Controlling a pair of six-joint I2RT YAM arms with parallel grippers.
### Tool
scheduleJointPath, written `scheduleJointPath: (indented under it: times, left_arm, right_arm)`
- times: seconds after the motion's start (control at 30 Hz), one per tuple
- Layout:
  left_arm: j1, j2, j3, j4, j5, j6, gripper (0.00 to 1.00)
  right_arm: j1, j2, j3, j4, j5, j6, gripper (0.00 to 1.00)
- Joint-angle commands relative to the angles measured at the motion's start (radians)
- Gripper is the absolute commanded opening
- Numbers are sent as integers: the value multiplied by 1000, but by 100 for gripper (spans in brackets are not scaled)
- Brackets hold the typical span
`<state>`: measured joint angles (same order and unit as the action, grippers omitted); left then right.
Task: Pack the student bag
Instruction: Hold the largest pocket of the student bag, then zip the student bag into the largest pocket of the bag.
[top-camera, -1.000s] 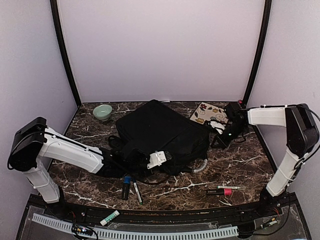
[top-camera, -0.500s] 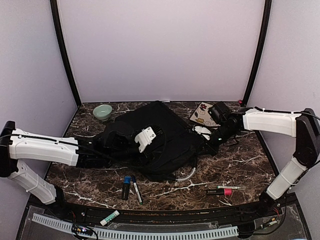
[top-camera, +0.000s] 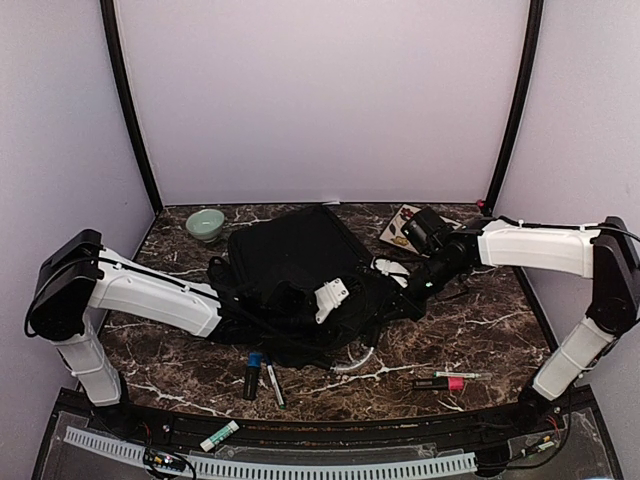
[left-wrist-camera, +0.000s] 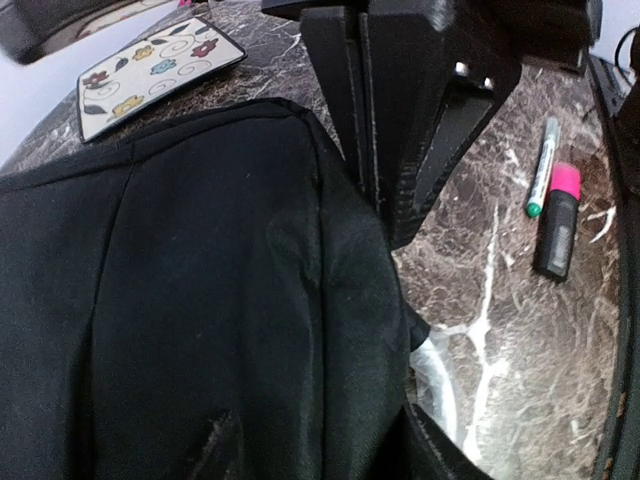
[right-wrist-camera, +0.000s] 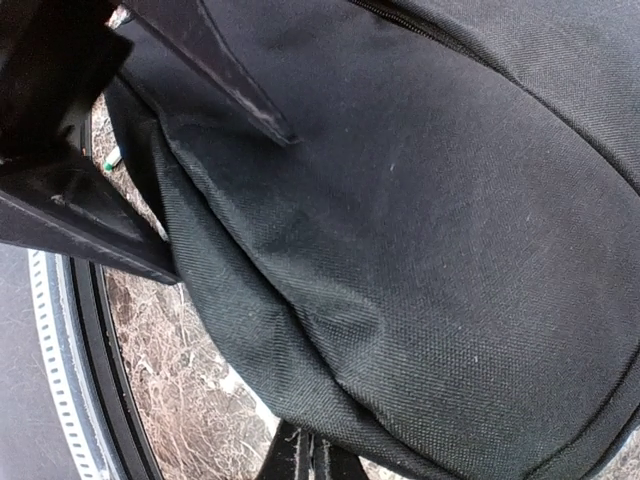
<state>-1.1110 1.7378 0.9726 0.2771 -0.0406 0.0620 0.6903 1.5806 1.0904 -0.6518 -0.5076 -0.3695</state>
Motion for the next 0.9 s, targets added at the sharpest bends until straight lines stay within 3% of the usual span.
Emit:
scheduleJointPath:
  times: [0.0, 0.13, 0.23, 0.6, 0.87]
  left_arm:
    - [-7, 34, 47, -6, -29, -5, 43]
    - [-7, 23, 36, 4, -42, 17, 14]
    - [-7, -6, 17, 8, -46, 31, 0]
    - [-7, -76, -68, -3, -23, 41, 0]
    - [-21, -47, -60, -10, 22, 98, 0]
  right_arm:
    - [12, -4, 12, 75, -67, 15, 0]
    - [6, 5, -3, 56, -27, 1, 0]
    - [-38, 27, -9, 25, -8, -26, 0]
    - [-265, 103, -8, 9, 16, -77, 0]
    - [-317, 291, 156, 127, 66, 4, 0]
